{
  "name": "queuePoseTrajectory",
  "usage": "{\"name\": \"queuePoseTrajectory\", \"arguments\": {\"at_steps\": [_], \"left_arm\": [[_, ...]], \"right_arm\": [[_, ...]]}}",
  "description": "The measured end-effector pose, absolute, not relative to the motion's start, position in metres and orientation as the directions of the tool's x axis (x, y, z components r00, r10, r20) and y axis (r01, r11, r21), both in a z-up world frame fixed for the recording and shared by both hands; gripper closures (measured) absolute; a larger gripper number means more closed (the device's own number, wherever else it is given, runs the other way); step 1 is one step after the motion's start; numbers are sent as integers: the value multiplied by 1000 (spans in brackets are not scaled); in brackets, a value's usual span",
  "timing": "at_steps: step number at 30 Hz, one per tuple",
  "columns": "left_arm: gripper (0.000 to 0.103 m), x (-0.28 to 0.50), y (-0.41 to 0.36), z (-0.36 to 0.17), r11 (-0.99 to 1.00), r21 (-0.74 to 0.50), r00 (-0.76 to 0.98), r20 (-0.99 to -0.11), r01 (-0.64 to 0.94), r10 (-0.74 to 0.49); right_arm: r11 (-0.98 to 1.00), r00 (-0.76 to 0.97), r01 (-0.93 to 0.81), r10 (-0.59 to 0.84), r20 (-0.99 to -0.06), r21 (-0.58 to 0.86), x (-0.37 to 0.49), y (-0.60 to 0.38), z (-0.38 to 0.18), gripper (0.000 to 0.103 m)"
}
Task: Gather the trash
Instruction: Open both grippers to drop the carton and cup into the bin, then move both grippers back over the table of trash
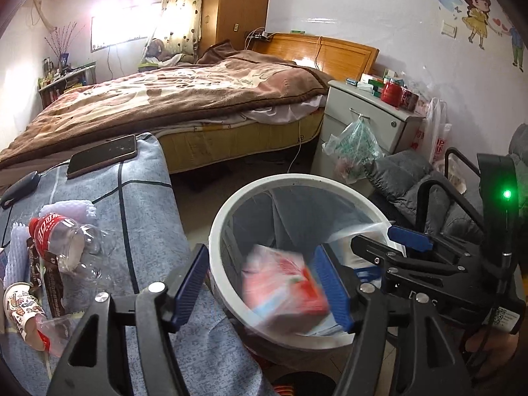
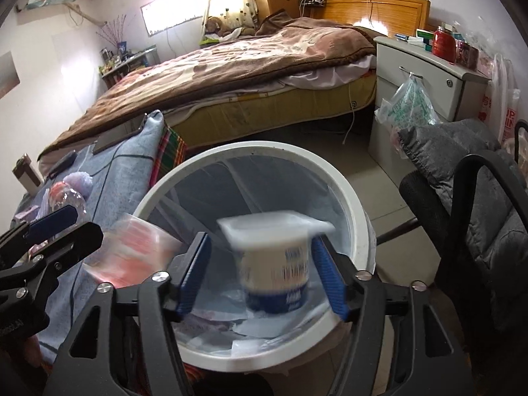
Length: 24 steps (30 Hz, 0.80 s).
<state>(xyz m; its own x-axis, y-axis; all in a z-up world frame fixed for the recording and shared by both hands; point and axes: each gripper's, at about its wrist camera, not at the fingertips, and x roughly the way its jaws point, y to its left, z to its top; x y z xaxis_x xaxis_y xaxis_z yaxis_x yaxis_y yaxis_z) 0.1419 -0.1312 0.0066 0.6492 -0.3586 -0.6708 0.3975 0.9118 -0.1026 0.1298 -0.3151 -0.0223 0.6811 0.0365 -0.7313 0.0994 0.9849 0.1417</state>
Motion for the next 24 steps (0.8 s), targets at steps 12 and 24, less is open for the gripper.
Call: {"name": "queuePoseTrajectory", "arguments": {"at_steps": [12,24], "left_arm": [[30,132,-102,19,923,-115,683,-641,366,-351],[30,107,-51,36,950,-103,748,-593,296,-298]], "right_arm": [[982,713,106,35,-701,157,122,-305,-10,38],[984,766,39,83,-637,176,109,-268,11,38]]}}
